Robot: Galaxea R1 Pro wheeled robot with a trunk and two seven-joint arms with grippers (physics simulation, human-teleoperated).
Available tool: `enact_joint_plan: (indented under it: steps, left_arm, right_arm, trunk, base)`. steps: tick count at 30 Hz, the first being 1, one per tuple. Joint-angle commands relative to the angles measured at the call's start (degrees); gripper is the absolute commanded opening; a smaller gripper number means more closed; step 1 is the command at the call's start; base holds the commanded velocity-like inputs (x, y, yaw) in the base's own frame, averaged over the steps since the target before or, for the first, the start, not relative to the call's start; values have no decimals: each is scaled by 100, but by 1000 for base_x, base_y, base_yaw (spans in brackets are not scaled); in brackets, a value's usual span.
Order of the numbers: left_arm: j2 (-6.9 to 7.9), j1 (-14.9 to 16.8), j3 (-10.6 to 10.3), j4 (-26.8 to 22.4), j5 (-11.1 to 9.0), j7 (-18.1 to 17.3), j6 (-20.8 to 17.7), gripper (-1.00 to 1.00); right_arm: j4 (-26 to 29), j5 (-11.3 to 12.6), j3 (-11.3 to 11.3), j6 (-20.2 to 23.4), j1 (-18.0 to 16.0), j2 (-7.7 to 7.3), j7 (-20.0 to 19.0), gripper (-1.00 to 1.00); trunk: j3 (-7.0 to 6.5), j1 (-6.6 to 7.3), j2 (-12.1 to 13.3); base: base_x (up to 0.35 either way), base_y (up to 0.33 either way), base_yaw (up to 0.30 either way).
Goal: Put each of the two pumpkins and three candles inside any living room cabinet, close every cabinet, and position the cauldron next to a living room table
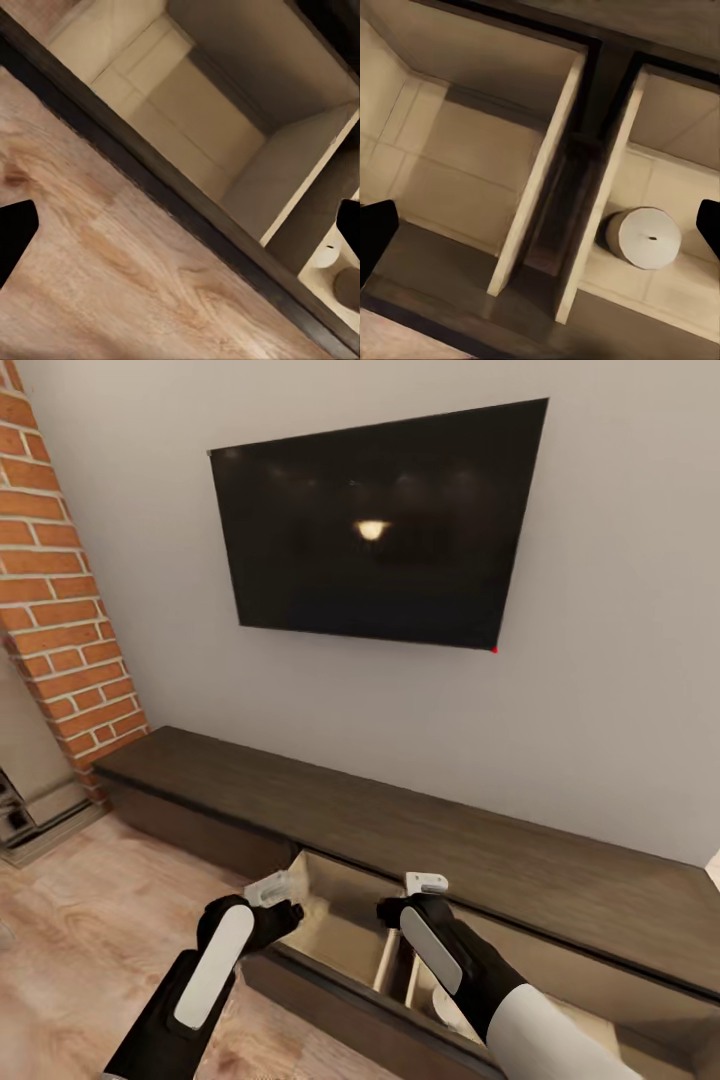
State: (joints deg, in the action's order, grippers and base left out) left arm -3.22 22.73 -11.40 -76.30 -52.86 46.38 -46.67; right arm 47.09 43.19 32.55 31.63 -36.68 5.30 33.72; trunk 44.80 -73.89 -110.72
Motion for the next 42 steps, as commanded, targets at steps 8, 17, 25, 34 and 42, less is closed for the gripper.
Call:
enact_joint_plan:
  steps: [8,17,25,34,42]
  left_arm:
    - [242,6,257,1,-88,54,-14,100]
    - [250,5,269,-8,-101,58,-10,100]
    - [219,7,270,1,-110,64,-9,100]
    - [209,6,270,1,-113,65,-9,100]
    - [208,7,270,-2,-107,70,-9,100]
  right_arm:
    - [16,42,21,11,-5,-3,55,100]
    - [14,41,23,9,-5,-3,55,100]
    - [23,41,24,10,-5,-3,55,100]
    - [18,41,28,9,-5,-3,55,100]
    - [21,41,29,9,-5,-3,55,100]
  trunk:
    - [-15,1,-3]
    - [-39,1,-3]
    - [-169,132,238]
    - [-358,330,599]
    - [-420,374,679]
  base:
    - [0,202,278]
    - [0,10,278]
    - [0,0,278]
    - [0,0,278]
    - [0,0,278]
